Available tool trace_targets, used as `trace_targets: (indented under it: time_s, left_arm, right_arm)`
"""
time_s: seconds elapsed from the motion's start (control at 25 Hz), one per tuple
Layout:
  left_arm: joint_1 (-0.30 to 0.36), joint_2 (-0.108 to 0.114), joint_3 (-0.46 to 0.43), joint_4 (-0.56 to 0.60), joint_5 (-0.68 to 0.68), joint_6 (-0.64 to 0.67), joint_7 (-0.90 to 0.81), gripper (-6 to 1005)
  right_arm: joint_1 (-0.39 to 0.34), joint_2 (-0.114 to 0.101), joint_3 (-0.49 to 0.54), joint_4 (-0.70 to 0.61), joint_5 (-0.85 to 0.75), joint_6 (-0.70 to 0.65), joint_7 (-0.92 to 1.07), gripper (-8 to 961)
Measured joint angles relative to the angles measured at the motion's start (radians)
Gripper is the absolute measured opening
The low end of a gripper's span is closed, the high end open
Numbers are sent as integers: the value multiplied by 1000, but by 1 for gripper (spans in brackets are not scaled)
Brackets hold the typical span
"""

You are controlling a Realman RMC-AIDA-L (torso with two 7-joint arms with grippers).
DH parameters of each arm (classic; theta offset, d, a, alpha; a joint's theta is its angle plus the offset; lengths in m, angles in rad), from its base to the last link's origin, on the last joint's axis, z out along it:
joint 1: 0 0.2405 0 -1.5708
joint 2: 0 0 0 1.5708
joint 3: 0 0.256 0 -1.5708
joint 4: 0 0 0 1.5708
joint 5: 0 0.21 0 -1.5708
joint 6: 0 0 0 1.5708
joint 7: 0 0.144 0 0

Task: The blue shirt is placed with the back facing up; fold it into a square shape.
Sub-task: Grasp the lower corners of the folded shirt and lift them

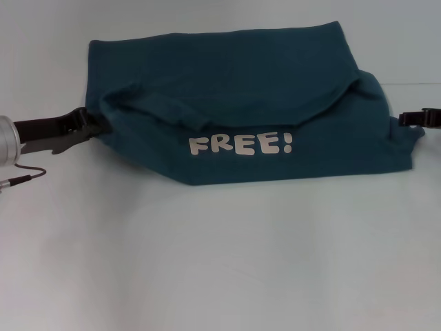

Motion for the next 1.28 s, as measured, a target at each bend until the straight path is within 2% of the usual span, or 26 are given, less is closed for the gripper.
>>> trace_targets:
  time_s: [0.28,0.8,1.28]
  left_arm:
    - [3,0,0,-5,0,-8,0,-2]
    - [2,0,0,-7,0,-20,0,-2]
    - [5,-2,0,-7,0,-22,0,-1]
  right_arm:
    - [18,-5,-49,68,-1,101,3,649]
    - [42,-9,-85,146,-2,161,-8,646]
    - [66,-12,-92,193,2,138,-4,643]
